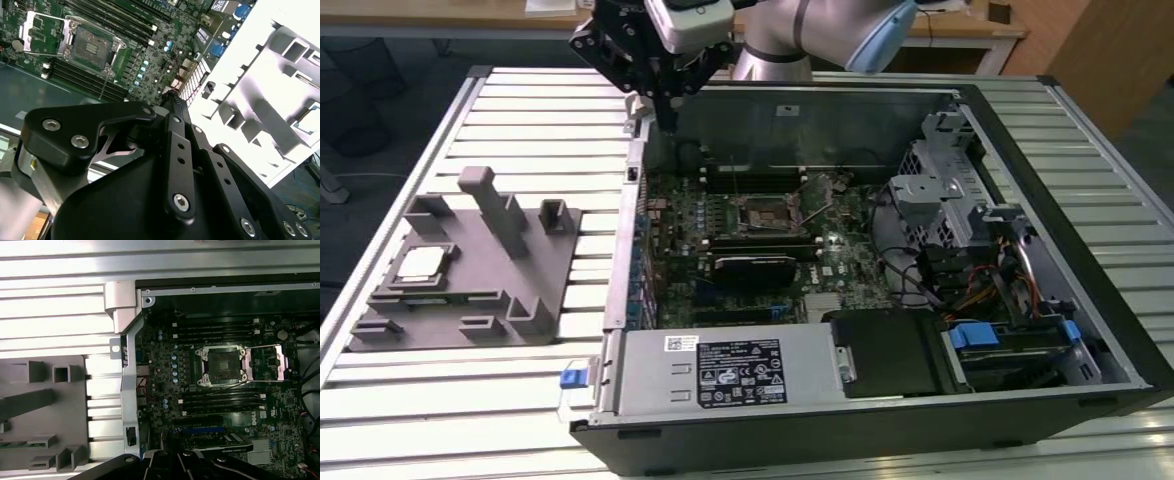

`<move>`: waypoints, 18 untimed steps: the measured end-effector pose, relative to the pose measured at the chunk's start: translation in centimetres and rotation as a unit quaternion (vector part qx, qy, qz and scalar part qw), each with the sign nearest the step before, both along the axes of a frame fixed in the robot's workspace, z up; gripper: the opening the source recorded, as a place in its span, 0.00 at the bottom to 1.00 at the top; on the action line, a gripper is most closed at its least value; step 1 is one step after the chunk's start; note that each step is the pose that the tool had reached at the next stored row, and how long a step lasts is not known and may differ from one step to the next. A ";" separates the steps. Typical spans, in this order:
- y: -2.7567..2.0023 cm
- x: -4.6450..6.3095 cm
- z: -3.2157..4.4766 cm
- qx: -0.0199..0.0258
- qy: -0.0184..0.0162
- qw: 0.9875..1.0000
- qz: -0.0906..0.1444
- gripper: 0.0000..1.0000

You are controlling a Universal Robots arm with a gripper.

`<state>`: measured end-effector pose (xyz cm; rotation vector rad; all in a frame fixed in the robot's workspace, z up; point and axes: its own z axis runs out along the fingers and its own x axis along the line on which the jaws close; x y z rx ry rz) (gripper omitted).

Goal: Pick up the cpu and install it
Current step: 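Reach for the cpu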

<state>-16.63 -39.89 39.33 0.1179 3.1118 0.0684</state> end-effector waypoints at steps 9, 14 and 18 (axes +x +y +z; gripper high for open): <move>0.00 -0.8 0.00 0.000 0.000 1.000 0.000 0.11; 0.00 -1.4 0.00 0.000 0.000 1.000 0.000 0.11; 0.00 -1.9 0.00 0.000 0.000 1.000 0.000 0.11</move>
